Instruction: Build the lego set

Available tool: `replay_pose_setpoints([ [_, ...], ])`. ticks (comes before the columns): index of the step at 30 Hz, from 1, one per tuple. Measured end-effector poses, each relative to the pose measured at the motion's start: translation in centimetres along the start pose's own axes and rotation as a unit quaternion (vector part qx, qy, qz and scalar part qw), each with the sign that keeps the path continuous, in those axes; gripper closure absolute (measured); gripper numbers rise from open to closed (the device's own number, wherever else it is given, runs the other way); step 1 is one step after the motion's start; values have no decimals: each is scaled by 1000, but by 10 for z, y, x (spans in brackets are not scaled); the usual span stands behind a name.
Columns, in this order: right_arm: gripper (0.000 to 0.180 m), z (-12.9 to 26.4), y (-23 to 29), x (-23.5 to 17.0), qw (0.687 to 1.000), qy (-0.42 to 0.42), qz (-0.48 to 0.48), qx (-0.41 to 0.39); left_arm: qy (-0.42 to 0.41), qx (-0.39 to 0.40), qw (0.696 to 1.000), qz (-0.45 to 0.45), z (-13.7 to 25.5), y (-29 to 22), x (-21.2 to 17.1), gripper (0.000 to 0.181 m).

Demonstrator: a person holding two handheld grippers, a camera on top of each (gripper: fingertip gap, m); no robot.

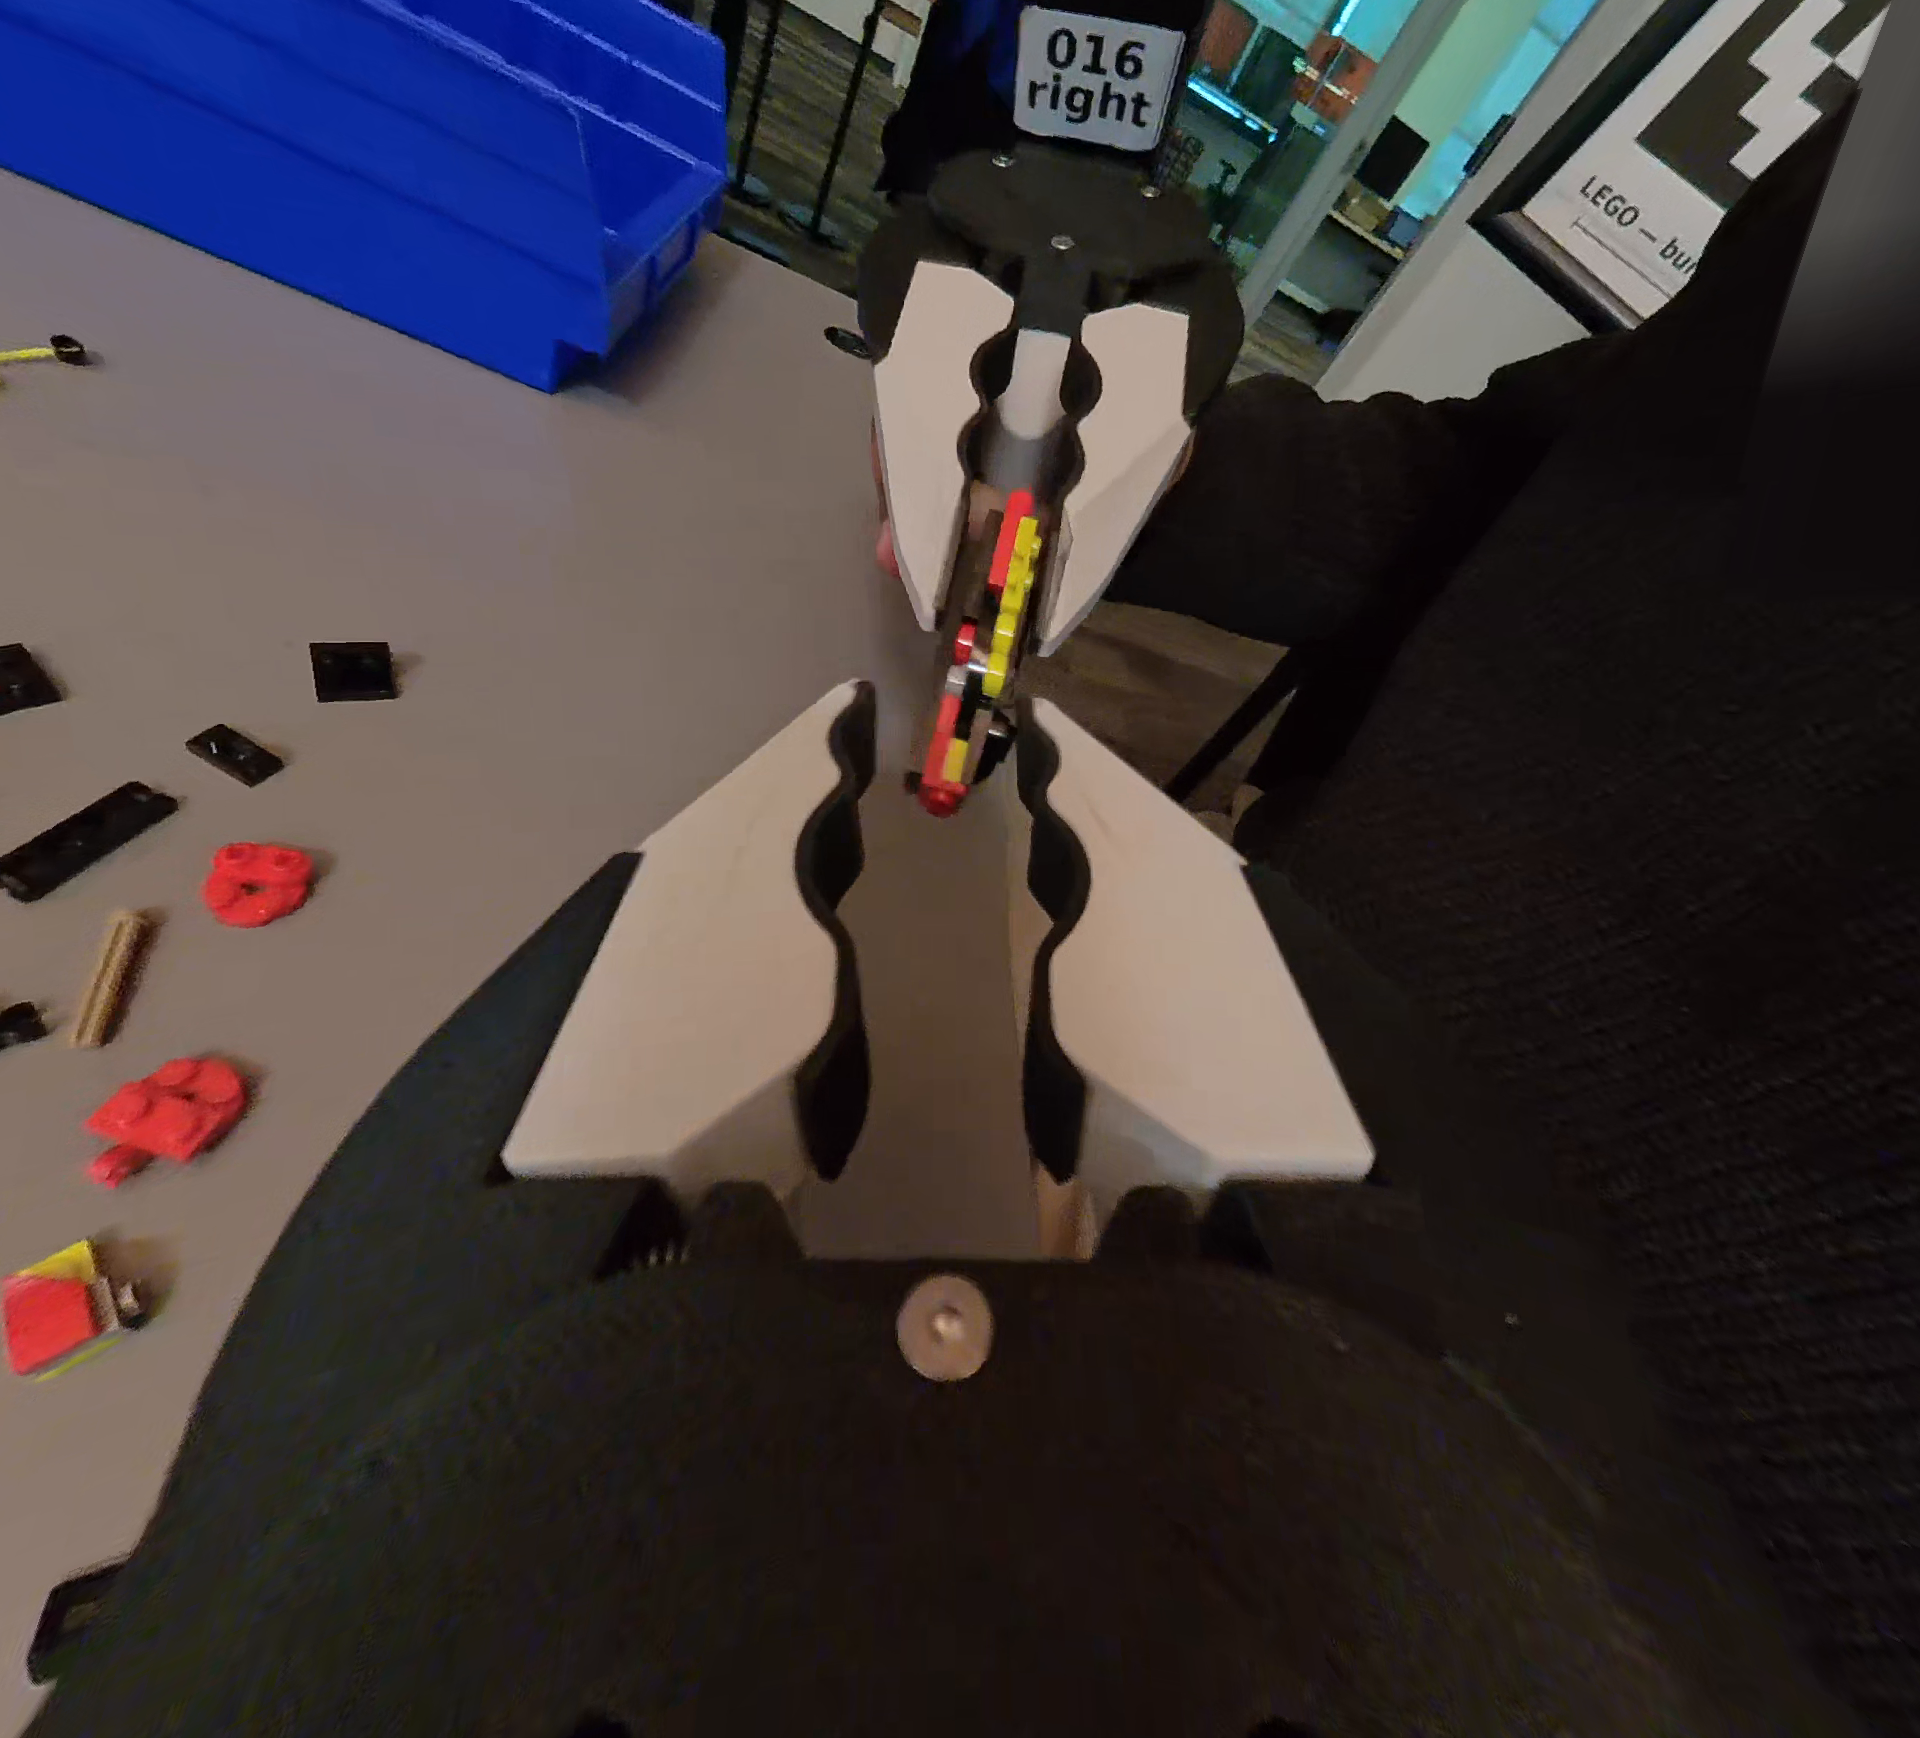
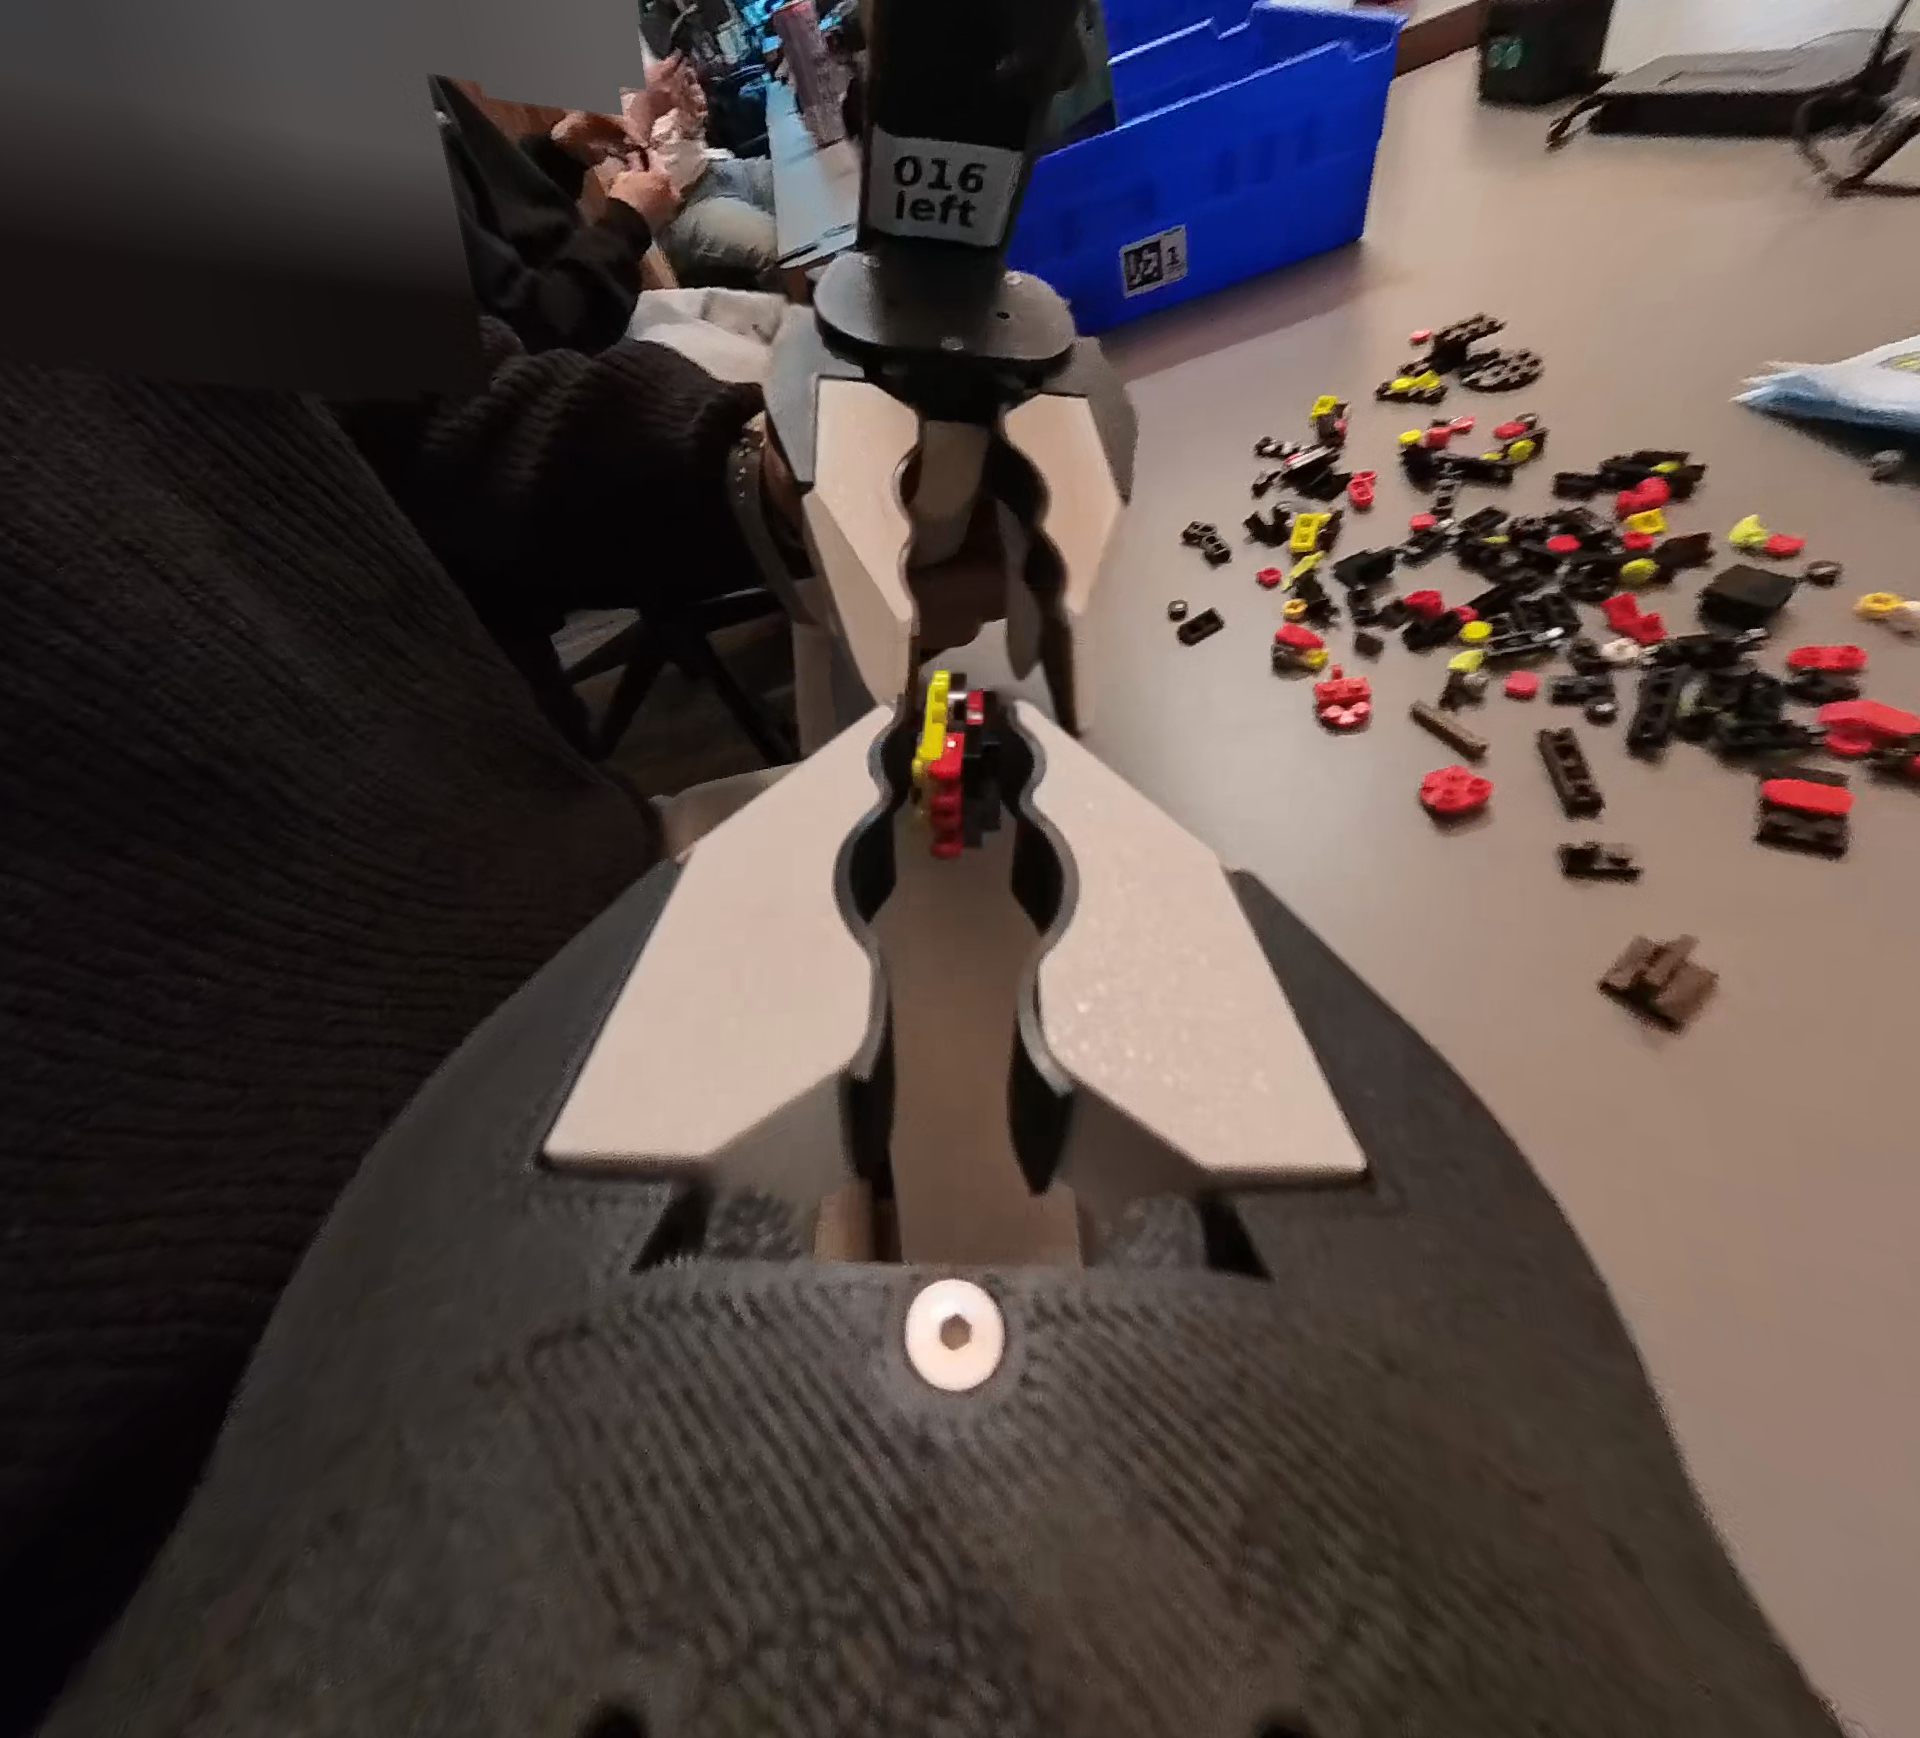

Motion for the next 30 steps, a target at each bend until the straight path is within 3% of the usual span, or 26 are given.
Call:
replay_pose_setpoints([
  [1,165,-1,1,-2,1000,8,-5,8,6,1,1000,0,-2,0,-1,151],
  [3,165,-3,1,-5,1000,17,2,6,26,-18,999,1,-6,-3,-6,165],
  [6,165,-3,0,-2,1000,-6,-1,0,21,-15,1000,-5,-5,-4,-3,165],
  [9,143,2,-7,3,998,-45,-14,-31,-13,3,1000,-9,2,-1,4,165],
  [11,151,7,-9,6,997,-62,-20,-36,-37,16,999,-12,8,0,9,166],
  [16,149,4,-7,7,996,-71,-23,-43,-91,14,996,-15,15,-3,18,167],
  [22,162,1,1,9,996,-80,-12,-33,-107,-11,994,-16,10,-9,20,167],
  [30,164,4,2,10,998,-58,7,-25,-88,-4,996,-30,9,-9,16,161],
])
Point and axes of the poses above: each gripper's, where its closed fingertips meet, z back along the fingers, x out of its top, y = z × x across the jaws, the point moved 8 cm from there along z, back along the fingers, and after that the axes turned 6 degrees about -x, right-handed, at the moved point
